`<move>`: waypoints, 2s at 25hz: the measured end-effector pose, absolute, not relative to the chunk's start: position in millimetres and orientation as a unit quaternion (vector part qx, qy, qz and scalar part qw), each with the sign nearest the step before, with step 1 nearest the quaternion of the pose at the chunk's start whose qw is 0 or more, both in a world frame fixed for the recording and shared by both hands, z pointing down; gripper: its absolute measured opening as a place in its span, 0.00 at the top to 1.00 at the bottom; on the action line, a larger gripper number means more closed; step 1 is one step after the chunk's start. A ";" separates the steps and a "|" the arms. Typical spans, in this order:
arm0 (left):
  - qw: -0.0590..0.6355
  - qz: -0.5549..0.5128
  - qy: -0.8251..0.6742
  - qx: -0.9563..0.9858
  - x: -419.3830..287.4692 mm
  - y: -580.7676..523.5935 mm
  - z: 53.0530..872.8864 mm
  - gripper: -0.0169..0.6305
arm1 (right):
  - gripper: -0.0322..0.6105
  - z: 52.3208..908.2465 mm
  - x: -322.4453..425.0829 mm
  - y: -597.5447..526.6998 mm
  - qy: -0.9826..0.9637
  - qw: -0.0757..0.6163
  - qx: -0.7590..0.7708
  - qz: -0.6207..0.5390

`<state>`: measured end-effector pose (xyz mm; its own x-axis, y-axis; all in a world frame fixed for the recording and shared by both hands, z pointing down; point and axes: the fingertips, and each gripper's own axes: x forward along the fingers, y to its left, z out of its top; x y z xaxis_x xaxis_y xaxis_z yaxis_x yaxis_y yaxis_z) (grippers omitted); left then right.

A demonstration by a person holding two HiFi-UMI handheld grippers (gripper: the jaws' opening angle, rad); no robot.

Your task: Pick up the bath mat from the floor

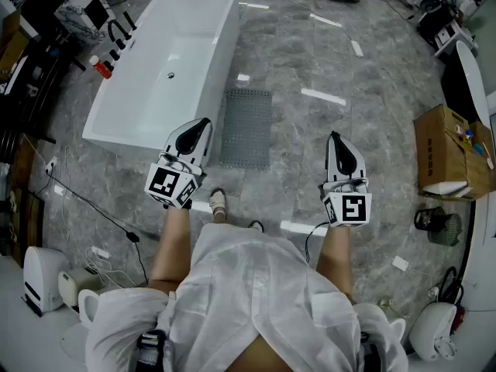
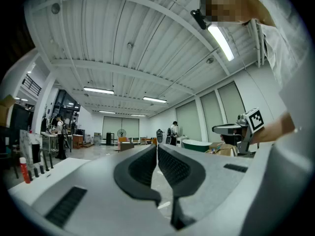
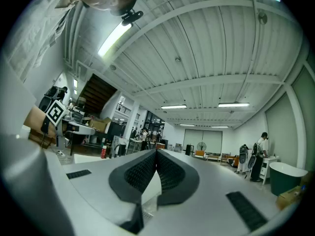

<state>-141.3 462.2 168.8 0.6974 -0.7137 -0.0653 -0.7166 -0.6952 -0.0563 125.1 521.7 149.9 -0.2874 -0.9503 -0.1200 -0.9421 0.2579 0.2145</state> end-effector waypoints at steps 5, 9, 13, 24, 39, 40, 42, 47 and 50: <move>0.037 0.020 0.390 -0.920 -141.3 462.7 166.5 0.95 | 0.91 144.8 124.0 522.4 -0.793 0.024 0.596 -0.126; 0.038 0.021 0.392 -0.919 -140.3 463.3 167.5 0.95 | 0.91 147.7 126.2 522.5 -0.794 0.021 0.595 -0.125; 0.033 0.019 0.393 -0.919 -137.1 462.0 171.7 0.95 | 0.91 149.0 128.7 521.2 -0.796 0.023 0.592 -0.124; 0.027 0.016 0.390 -0.920 -128.6 455.4 177.1 0.95 | 0.91 164.8 128.1 514.6 -0.801 0.047 0.582 -0.132; 0.007 0.008 0.384 -0.923 -121.6 417.0 191.2 0.95 | 0.90 184.1 126.5 473.4 -0.815 0.062 0.566 -0.107; 0.005 0.007 0.383 -0.924 -122.9 408.9 193.2 0.95 | 0.90 186.3 123.9 465.6 -0.816 0.064 0.565 -0.106; 0.001 0.007 0.381 -0.924 -125.4 390.5 198.2 0.95 | 0.90 191.1 119.3 447.9 -0.817 0.069 0.564 -0.102; -0.015 0.006 0.382 -0.924 -140.1 340.3 209.0 0.95 | 0.90 199.7 100.9 397.6 -0.820 0.080 0.560 -0.089; -0.020 0.003 0.384 -0.923 -152.7 309.5 215.7 0.95 | 0.90 202.0 88.1 365.2 -0.820 0.083 0.560 -0.086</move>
